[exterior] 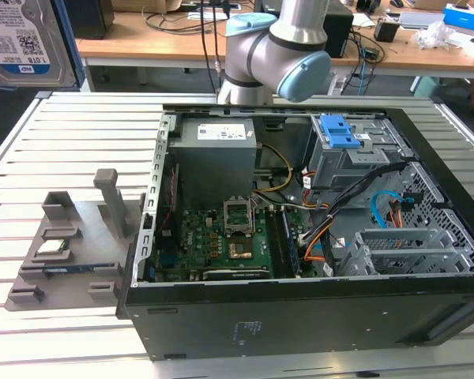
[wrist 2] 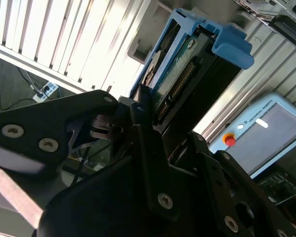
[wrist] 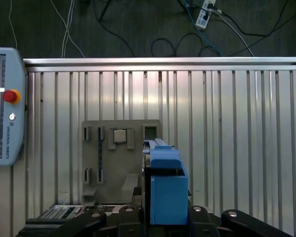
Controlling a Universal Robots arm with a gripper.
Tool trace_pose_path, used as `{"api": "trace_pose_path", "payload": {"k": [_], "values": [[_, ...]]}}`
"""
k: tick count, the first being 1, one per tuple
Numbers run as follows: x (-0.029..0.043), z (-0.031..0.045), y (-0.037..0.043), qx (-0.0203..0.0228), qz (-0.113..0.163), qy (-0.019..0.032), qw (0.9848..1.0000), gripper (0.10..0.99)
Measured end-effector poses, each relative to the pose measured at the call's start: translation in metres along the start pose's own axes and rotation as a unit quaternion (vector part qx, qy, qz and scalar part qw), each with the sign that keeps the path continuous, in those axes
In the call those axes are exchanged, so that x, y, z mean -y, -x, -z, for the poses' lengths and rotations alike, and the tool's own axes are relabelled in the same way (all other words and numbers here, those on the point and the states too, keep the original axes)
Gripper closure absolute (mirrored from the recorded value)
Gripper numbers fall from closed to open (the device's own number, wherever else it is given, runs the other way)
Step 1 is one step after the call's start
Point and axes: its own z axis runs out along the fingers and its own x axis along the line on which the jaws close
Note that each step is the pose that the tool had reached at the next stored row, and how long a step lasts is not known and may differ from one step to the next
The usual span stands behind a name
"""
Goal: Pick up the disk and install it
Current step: 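Pick up the disk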
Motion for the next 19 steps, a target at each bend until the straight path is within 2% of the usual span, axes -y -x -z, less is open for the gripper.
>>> {"api": "trace_pose_path", "payload": {"k": [6, 14, 19], "values": [[0.0183, 0.0008, 0.0001, -0.0005, 0.0, 0.0, 1.0, 0.725], [0.034, 0.0015, 0.0003, -0.0009, 0.0, 0.0, 1.0, 0.725], [0.0464, 0.0021, 0.0004, -0.0012, 0.0, 0.0, 1.0, 0.725]]}}
